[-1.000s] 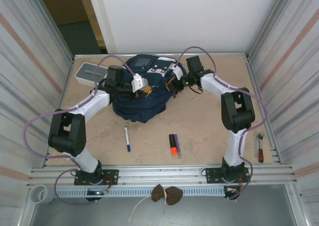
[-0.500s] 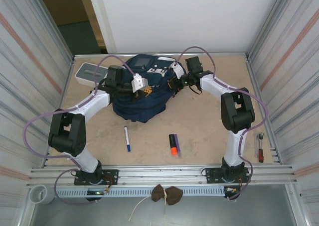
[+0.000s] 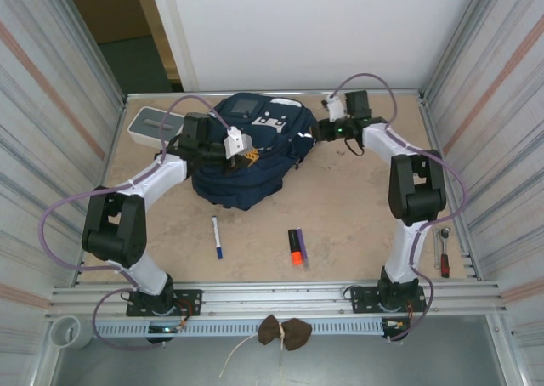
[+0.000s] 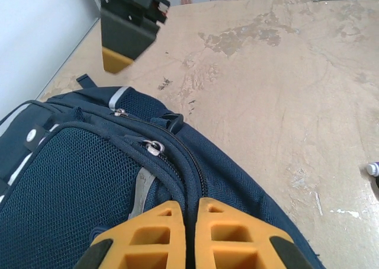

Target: Pack the student bag

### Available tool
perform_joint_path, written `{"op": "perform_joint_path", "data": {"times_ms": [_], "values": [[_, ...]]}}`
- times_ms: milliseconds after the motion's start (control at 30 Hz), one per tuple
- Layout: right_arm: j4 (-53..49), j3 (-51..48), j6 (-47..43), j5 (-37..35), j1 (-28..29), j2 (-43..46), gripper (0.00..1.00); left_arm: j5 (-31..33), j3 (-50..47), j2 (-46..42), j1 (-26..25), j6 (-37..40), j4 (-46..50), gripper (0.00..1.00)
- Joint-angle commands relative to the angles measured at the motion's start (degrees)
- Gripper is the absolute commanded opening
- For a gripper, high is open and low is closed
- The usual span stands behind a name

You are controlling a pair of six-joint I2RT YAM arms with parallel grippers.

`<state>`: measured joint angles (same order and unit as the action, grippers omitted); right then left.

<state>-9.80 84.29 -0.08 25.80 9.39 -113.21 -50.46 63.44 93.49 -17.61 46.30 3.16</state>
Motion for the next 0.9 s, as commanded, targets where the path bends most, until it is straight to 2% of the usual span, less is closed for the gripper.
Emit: {"op": "perform_joint_path", "data": {"times_ms": [0,133,233,300,367,533,600,633,733,867], "values": [[2.59,0.03,13.98,3.84,-0.88,-0.06,0.51,-6.84,0.28,-3.93,-0.32,0.54,-2.96,0.0],[4.83,1.14,24.34,3.09,-0.36,-4.06,0.65,-7.2,0.85,-3.21,-0.32,-0.15,-3.42,0.0],[7.35,3.72,29.3,6.21,0.55,-7.96,0.66,-7.5,1.52,-2.38,-0.46,-0.67,-3.57,0.0],[5.24,6.94,30.22,5.73,1.22,-10.96,0.65,-7.46,2.04,-1.84,-0.75,-0.69,-3.3,0.0],[2.62,9.44,30.38,4.31,1.42,-13.1,0.59,-7.44,2.46,-1.41,-1.03,-0.91,-3.41,0.0],[1.16,6.79,29.75,-3.84,-1.07,-10.9,0.14,-5.39,4.01,0.19,-2.29,-2.33,-3.93,0.0],[2.48,3.03,29.56,-6.33,-3.06,-7.8,0.04,-2.15,5.99,1.62,-3.06,-4.39,-3.52,0.0],[3.42,0.87,29.61,-7.44,-4.16,-5.68,0.01,0.51,7.31,2.54,-3.79,-5.12,-2.94,0.02],[6.53,-7.3,30.03,-11.21,-6.85,0.97,0.0,10.46,10.91,5.83,-5.77,-7.73,-2.39,0.07],[10.65,-18.92,30.96,-14.08,-6.5,9.8,0.0,17.59,13.02,8.39,-6.26,-12.97,-2.36,0.15]]}}
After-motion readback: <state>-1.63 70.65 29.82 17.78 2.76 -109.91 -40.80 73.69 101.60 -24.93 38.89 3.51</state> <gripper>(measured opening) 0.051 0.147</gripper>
